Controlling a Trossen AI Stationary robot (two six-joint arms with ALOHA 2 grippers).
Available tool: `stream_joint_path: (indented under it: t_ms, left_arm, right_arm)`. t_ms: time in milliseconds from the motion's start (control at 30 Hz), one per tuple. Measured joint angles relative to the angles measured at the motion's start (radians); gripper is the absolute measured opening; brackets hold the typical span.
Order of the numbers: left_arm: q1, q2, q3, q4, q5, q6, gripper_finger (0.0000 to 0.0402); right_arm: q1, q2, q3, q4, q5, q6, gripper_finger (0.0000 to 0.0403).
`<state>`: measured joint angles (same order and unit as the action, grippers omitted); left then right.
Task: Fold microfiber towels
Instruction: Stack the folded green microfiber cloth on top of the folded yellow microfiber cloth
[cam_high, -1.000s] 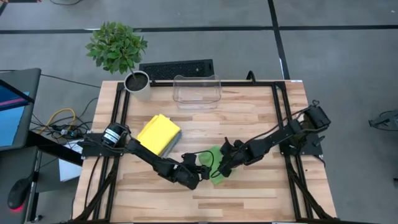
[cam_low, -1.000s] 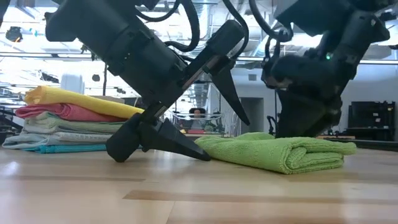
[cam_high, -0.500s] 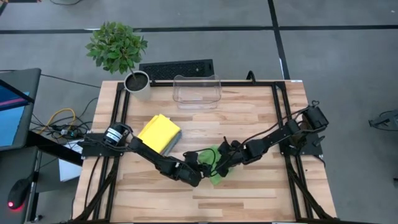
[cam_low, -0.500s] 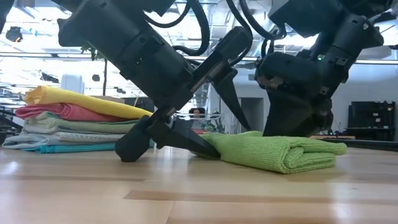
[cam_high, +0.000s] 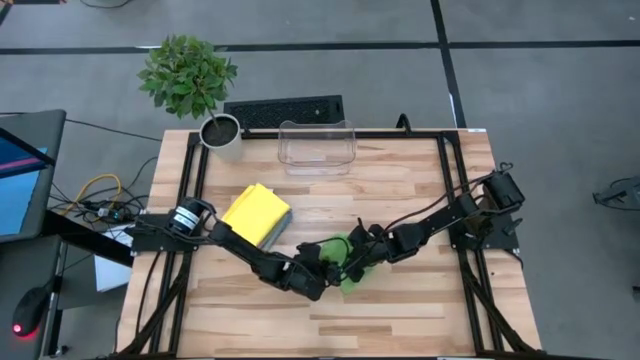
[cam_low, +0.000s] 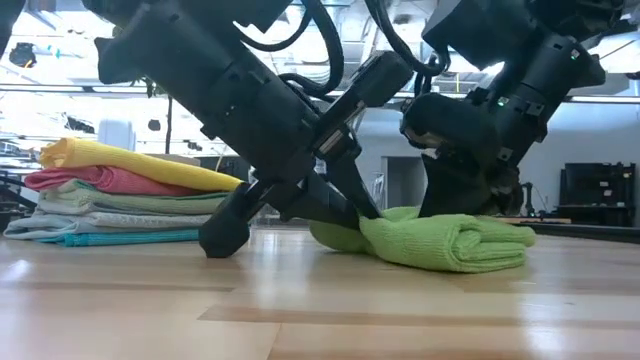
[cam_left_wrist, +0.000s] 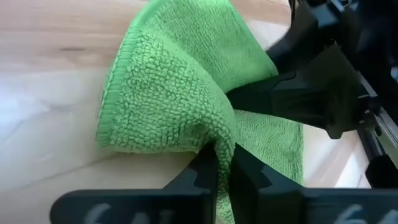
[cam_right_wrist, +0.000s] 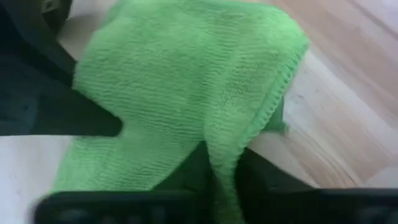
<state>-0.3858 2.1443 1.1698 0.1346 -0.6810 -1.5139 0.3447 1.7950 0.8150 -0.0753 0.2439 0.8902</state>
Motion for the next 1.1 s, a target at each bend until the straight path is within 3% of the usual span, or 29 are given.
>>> stream_joint_path:
  t_ms: [67, 133, 300, 567, 800, 933, 1100]
  left_arm:
    - [0.002, 0.000, 0.000, 0.000, -0.003, 0.014, 0.0007]
    - [0.002, -0.020, -0.005, -0.004, 0.012, 0.055, 0.0004]
    - [0.003, -0.111, -0.016, -0.128, 0.053, 0.228, 0.0002]
    - [-0.001, -0.312, -0.012, -0.410, 0.089, 0.288, 0.0001]
    - [0.006, -0.524, -0.010, -0.621, 0.207, 0.351, 0.0001]
    - [0.012, -0.659, -0.008, -0.822, 0.201, 0.352, 0.0001]
    - [0.040, -0.809, -0.006, -1.028, 0.179, 0.389, 0.0000]
  right_arm:
    - [0.000, 0.001, -0.001, 0.016, -0.006, -0.012, 0.0036]
    - [0.001, -0.008, 0.001, 0.028, -0.010, -0.024, 0.0020]
    - [0.008, -0.050, 0.041, 0.017, -0.032, -0.046, 0.0025]
    - [0.009, -0.073, 0.130, 0.077, 0.013, -0.062, 0.0021]
    - [0.009, -0.069, 0.231, 0.187, 0.116, -0.124, 0.0021]
    - [-0.013, -0.061, 0.310, 0.223, 0.160, -0.164, 0.0021]
    - [-0.071, 0.040, 0.408, 0.342, 0.155, -0.192, 0.0021]
